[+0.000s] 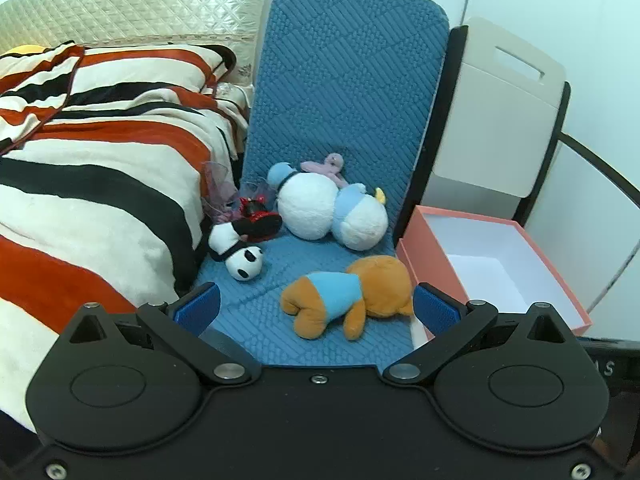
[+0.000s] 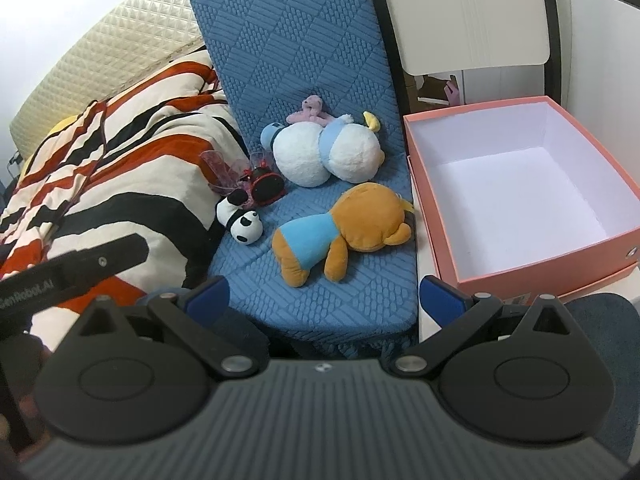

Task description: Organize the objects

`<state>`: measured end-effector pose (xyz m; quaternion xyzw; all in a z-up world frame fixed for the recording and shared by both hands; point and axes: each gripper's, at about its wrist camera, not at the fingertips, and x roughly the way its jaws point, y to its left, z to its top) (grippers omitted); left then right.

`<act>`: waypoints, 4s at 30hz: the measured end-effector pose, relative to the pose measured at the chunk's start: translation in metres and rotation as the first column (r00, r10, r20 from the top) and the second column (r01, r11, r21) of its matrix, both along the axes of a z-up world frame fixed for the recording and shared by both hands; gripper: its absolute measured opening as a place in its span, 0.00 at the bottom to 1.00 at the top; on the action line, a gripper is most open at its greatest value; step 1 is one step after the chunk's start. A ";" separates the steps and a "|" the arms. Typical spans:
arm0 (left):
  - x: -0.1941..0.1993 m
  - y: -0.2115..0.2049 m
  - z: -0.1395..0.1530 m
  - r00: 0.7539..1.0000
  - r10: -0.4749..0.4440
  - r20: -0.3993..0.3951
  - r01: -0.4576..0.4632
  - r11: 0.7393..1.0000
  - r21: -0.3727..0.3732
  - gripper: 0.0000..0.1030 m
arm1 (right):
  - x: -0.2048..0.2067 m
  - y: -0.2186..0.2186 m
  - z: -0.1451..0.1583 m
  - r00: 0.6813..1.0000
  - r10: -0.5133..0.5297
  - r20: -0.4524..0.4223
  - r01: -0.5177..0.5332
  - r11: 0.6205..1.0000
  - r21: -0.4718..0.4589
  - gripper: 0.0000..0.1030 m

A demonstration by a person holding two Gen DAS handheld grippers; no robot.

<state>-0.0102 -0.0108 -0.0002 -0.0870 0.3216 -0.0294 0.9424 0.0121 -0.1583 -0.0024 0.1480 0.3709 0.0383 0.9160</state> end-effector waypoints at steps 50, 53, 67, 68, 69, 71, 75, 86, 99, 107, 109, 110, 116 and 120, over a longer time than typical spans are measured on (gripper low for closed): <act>0.064 -0.015 -0.063 0.998 0.009 -0.066 -0.009 1.000 -0.004 1.00 | 0.022 -0.007 -0.064 0.999 -0.031 -0.026 0.032 0.999 0.015 0.98; 0.078 -0.014 -0.070 0.997 0.044 -0.056 -0.043 0.999 0.017 1.00 | 0.033 -0.008 -0.071 1.000 0.007 -0.008 -0.007 1.000 0.009 0.98; 0.162 -0.004 -0.103 0.987 0.099 -0.124 -0.095 0.995 0.035 1.00 | 0.089 -0.003 -0.092 0.983 0.140 0.119 -0.130 0.988 -0.088 0.98; 0.168 -0.001 -0.106 0.986 0.108 -0.128 -0.105 0.994 0.035 1.00 | 0.094 -0.001 -0.094 0.980 0.150 0.127 -0.139 0.986 -0.096 0.98; 0.173 0.001 -0.111 0.984 0.122 -0.129 -0.119 0.992 0.031 1.00 | 0.099 0.001 -0.096 0.978 0.168 0.124 -0.155 0.982 -0.105 0.98; 0.186 0.000 -0.122 0.979 0.134 -0.154 -0.128 0.991 0.045 0.99 | 0.108 0.005 -0.098 0.970 0.210 0.118 -0.197 0.974 -0.114 0.98; 0.204 -0.001 -0.144 0.973 0.141 -0.180 -0.130 0.989 0.069 0.99 | 0.122 0.012 -0.101 0.949 0.298 0.105 -0.279 0.945 -0.169 0.98; 0.243 0.013 -0.192 0.945 0.202 -0.257 -0.183 0.978 0.096 0.97 | 0.162 0.031 -0.117 0.895 0.447 0.017 -0.410 0.835 -0.367 0.98; 0.287 0.042 -0.207 0.904 0.272 -0.329 -0.252 0.962 0.103 0.92 | 0.178 0.053 -0.129 0.759 0.647 -0.076 -0.579 0.617 -0.533 0.98; 0.306 0.050 -0.221 0.873 0.296 -0.387 -0.257 0.955 0.150 0.83 | 0.194 0.082 -0.152 0.676 0.706 -0.211 -0.642 0.425 -0.638 0.98; 0.309 0.053 -0.226 0.862 0.299 -0.409 -0.262 0.954 0.145 0.82 | 0.197 0.087 -0.158 0.657 0.715 -0.239 -0.643 0.365 -0.674 0.98; 0.311 0.054 -0.228 0.856 0.300 -0.421 -0.264 0.954 0.143 0.81 | 0.199 0.089 -0.160 0.646 0.722 -0.249 -0.645 0.341 -0.683 0.98; 0.312 0.062 -0.234 0.844 0.308 -0.439 -0.297 0.950 0.095 0.66 | 0.209 0.094 -0.172 0.621 0.737 -0.268 -0.660 0.307 -0.686 0.97; 0.313 0.064 -0.236 0.843 0.303 -0.445 -0.298 0.951 0.083 0.61 | 0.209 0.095 -0.174 0.634 0.722 -0.275 -0.637 0.287 -0.715 0.87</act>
